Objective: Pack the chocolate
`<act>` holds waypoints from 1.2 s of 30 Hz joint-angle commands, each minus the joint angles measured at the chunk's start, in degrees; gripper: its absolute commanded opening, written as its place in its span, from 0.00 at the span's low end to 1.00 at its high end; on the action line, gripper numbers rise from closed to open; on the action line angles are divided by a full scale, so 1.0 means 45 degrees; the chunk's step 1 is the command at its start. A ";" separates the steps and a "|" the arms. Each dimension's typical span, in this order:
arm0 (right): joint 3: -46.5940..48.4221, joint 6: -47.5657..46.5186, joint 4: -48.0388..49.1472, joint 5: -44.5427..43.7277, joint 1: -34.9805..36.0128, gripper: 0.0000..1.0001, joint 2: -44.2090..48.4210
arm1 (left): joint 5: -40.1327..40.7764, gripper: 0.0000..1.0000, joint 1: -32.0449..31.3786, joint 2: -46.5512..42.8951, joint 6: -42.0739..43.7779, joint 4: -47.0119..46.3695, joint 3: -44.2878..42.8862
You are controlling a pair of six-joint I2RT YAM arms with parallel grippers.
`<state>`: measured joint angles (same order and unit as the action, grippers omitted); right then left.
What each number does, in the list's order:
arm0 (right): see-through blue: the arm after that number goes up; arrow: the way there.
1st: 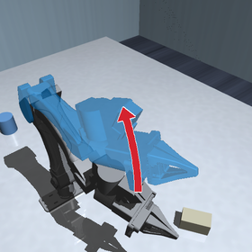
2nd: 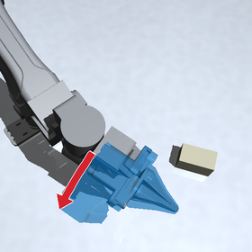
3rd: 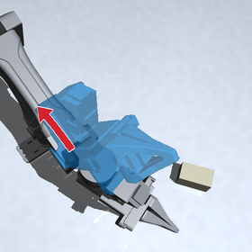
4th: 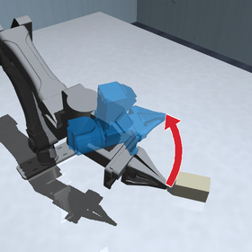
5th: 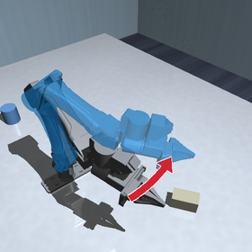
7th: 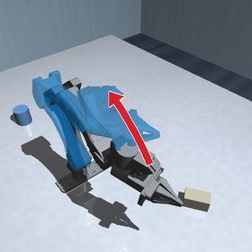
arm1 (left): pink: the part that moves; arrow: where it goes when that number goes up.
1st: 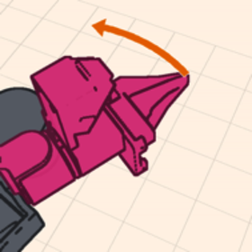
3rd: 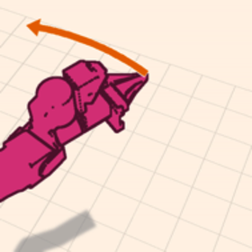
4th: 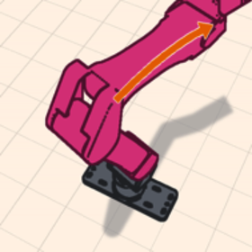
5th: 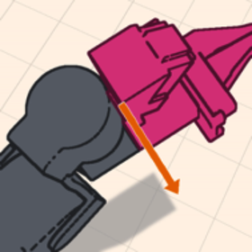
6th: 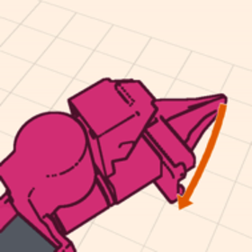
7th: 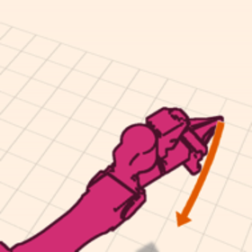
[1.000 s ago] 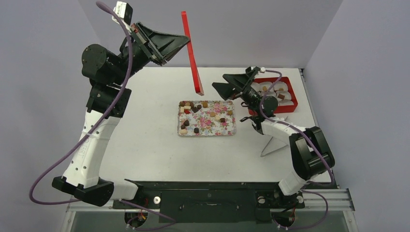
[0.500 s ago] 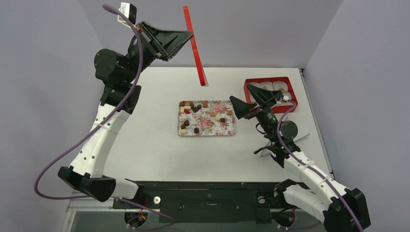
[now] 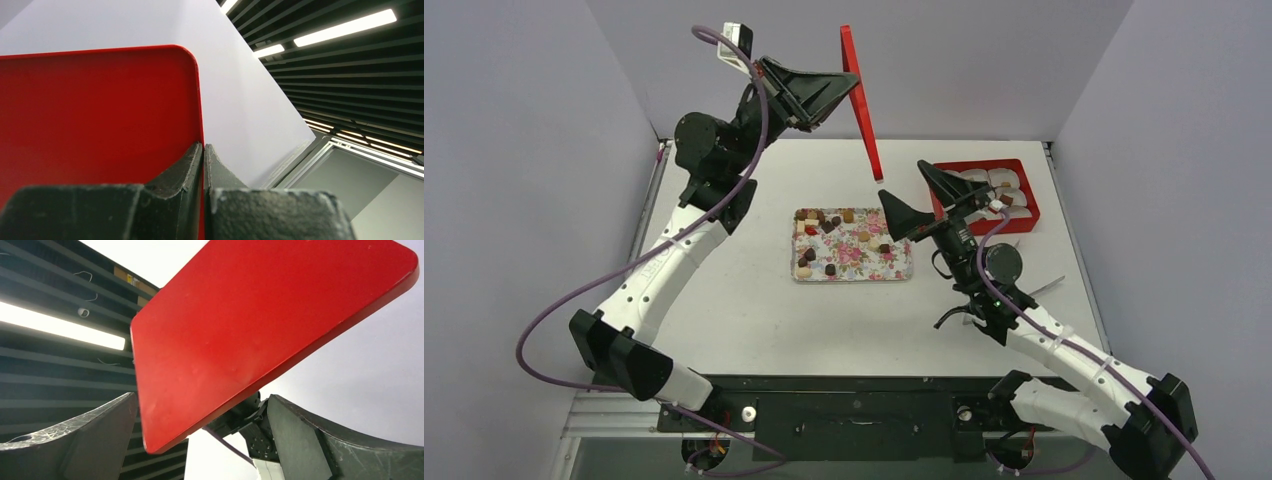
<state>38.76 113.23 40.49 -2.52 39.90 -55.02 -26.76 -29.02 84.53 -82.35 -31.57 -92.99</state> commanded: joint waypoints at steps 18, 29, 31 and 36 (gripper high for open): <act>0.1178 0.1214 0.0828 -0.1342 0.0033 0.86 -0.2436 | 0.0091 0.00 -0.0535 -0.0316 -0.0702 -0.3506 0.1882; 0.0909 0.1321 0.2659 -0.1801 -0.0026 0.57 -0.3037 | -0.0056 0.00 0.0100 -0.1464 -0.1318 -0.4473 0.4467; 0.0750 0.1312 0.2738 -0.1936 -0.0054 0.46 -0.2998 | -0.0098 0.00 0.0188 -0.1529 -0.1404 -0.4642 0.4790; 0.0410 0.1210 0.2880 -0.2003 -0.0142 0.14 -0.2962 | -0.0244 0.00 0.0382 -0.1688 -0.1427 -0.4652 0.5509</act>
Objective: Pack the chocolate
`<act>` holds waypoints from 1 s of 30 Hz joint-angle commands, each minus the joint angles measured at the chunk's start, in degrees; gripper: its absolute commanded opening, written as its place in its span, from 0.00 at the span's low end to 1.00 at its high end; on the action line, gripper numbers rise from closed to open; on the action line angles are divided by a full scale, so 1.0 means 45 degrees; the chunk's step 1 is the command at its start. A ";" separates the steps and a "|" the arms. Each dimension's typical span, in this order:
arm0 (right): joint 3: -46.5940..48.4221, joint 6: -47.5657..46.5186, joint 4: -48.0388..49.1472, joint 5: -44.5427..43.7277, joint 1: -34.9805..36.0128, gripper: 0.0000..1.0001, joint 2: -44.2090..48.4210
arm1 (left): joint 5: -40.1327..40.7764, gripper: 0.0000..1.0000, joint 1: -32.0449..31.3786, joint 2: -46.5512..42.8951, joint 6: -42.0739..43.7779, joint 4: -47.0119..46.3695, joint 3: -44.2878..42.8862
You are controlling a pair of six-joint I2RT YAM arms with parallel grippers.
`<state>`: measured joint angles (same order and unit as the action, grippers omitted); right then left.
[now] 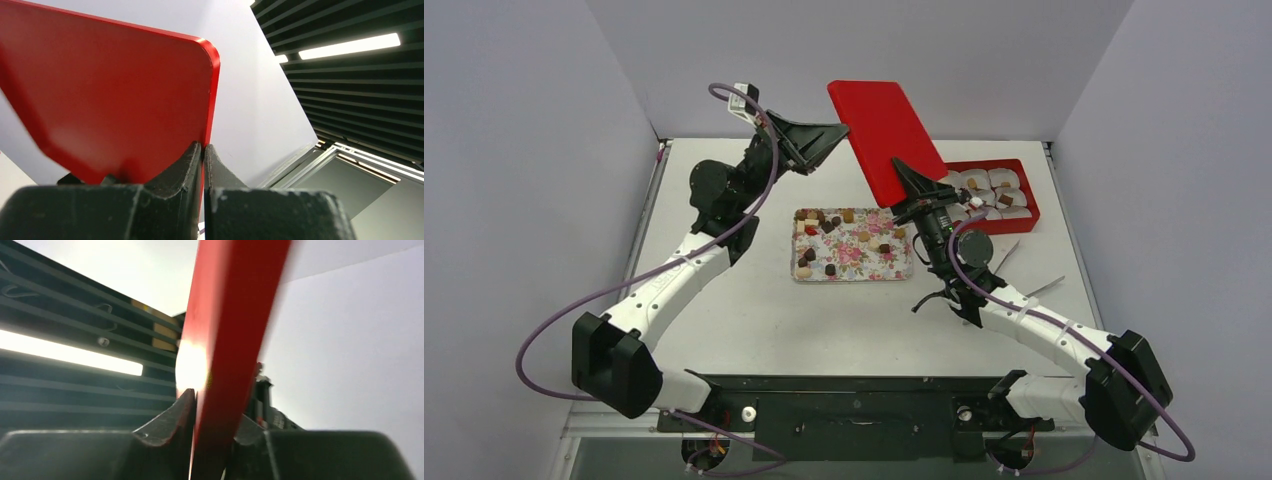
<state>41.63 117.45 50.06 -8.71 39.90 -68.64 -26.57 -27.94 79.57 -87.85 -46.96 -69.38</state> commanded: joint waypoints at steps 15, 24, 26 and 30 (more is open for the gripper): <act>-0.0578 -0.1559 -0.0758 -0.0562 -0.2319 0.00 0.0787 | -0.0792 0.89 0.1562 -0.1448 0.2720 0.4867 0.0990; -0.0745 -0.4271 -0.3832 0.0570 -0.5968 0.00 0.1419 | 0.0326 0.94 0.2019 -0.1222 0.5983 1.0006 -0.0324; -0.0651 -0.5061 -0.4703 0.0732 -0.6866 0.00 0.1391 | 0.0188 0.94 0.2046 -0.1101 0.6153 1.0133 -0.0343; 0.0182 -0.6307 -0.6222 0.1452 -0.8408 0.00 0.0485 | -0.0099 0.94 0.2105 -0.0887 0.6421 1.0317 -0.0305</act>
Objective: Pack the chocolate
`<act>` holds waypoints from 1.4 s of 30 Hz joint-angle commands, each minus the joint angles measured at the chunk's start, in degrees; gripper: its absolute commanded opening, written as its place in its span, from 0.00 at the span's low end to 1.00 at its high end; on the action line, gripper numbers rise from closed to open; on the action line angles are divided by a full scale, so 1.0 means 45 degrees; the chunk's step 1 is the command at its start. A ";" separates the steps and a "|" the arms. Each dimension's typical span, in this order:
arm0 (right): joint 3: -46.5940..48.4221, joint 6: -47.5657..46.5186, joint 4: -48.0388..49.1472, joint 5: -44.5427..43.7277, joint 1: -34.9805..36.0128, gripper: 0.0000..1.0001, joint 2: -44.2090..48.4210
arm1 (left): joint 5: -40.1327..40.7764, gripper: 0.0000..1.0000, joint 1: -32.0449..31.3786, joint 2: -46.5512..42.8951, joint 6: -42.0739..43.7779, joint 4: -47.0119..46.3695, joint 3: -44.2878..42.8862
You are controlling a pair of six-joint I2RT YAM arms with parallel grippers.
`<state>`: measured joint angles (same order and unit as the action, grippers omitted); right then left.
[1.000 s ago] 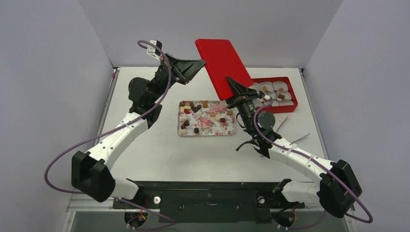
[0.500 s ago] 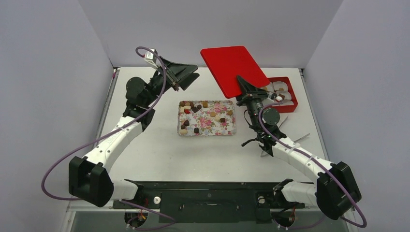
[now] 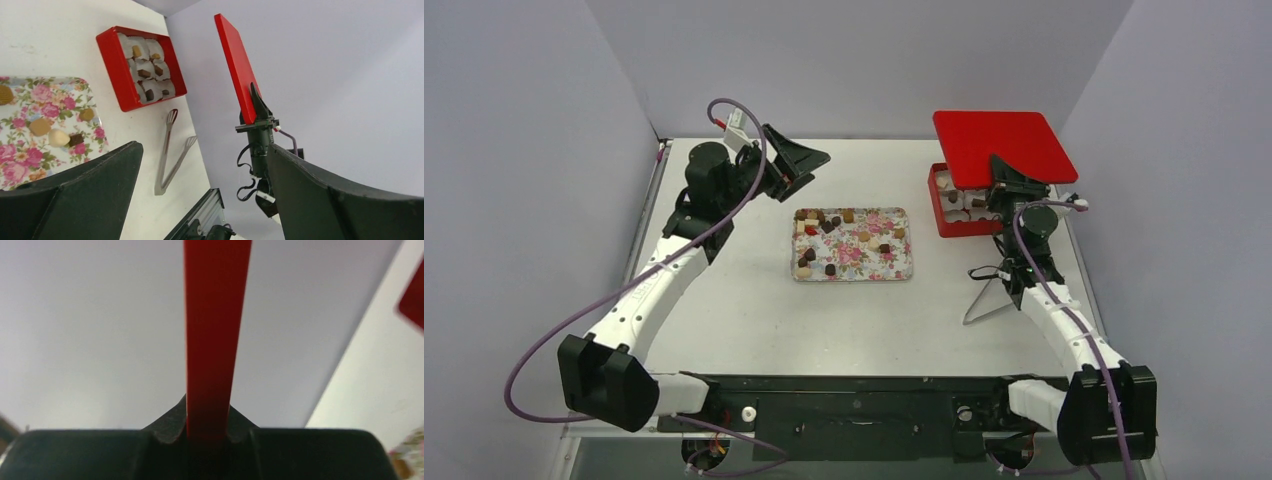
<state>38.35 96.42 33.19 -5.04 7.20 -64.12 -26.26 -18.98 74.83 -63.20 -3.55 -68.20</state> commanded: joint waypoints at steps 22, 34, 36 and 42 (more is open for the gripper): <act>0.3843 -0.3698 -0.1731 0.2196 -0.2382 0.00 -0.7088 | -0.0570 0.94 -0.0086 0.2810 0.1480 0.0639 -0.1752; 0.4663 -0.4446 -0.2486 0.1336 -0.1987 0.00 -0.6147 | -0.0506 0.94 -0.0215 0.3191 0.1743 0.0758 -0.1641; 0.4928 -0.4434 -0.2638 0.1286 -0.1947 0.00 -0.6162 | -0.0479 0.94 -0.0232 0.3164 0.1794 0.0768 -0.1640; 0.5635 -0.4370 -0.3447 0.0645 -0.1863 0.00 -0.6442 | -0.0458 0.94 -0.0235 0.3011 0.1876 0.1223 -0.1444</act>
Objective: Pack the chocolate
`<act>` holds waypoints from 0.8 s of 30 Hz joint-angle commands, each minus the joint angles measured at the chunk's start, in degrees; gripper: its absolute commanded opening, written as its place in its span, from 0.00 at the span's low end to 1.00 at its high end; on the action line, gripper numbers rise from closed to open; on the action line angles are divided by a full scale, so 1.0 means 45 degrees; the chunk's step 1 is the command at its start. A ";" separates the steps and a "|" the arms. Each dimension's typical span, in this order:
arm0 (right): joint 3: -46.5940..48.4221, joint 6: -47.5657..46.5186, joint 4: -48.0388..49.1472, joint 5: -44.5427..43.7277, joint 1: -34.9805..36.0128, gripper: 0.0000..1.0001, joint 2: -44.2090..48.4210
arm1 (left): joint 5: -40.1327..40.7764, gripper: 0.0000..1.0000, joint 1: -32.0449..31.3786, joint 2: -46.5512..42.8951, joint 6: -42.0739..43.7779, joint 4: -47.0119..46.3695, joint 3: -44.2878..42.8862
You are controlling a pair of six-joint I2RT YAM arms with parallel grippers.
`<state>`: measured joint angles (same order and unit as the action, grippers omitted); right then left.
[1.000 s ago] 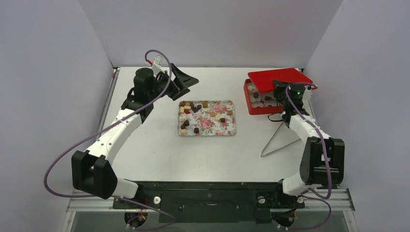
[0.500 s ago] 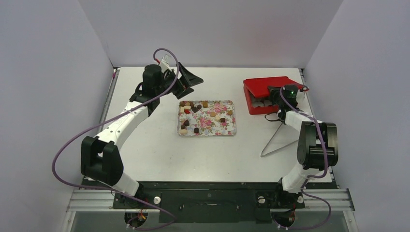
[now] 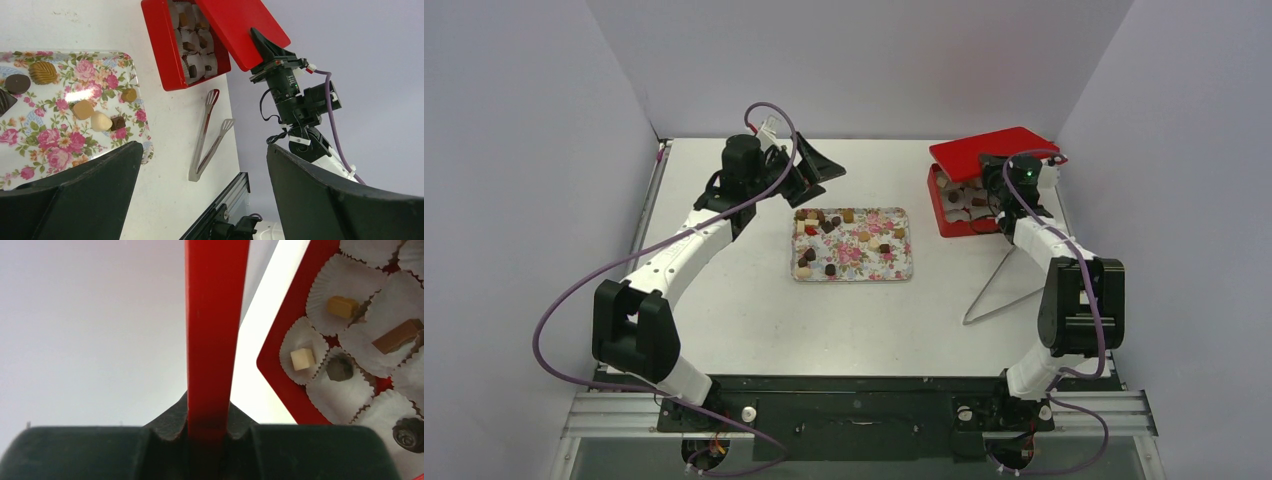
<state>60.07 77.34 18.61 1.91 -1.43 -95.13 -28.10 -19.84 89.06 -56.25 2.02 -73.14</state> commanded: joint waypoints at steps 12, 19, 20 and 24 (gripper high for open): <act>0.3007 0.0103 -0.1381 -0.1181 0.0069 0.00 -0.1515 | 0.0029 0.94 -0.0044 -0.0271 0.0526 0.0254 -0.0265; 0.3431 0.0390 -0.2144 -0.1225 0.0050 0.00 -0.2097 | 0.0086 0.94 -0.0045 -0.0219 0.0565 0.0363 -0.0266; 0.3410 0.0440 -0.2202 -0.1245 0.0070 0.00 -0.2119 | 0.0089 0.94 -0.0045 -0.0205 0.0565 0.0369 -0.0258; 0.3209 0.0754 -0.2302 -0.1449 0.0137 0.00 -0.2099 | 0.0121 0.94 -0.0045 -0.0189 0.0555 0.0371 -0.0217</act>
<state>72.71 76.75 11.03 -0.73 -1.39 -105.67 -27.73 -19.84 89.06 -54.87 4.23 -73.14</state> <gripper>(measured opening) 0.091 0.941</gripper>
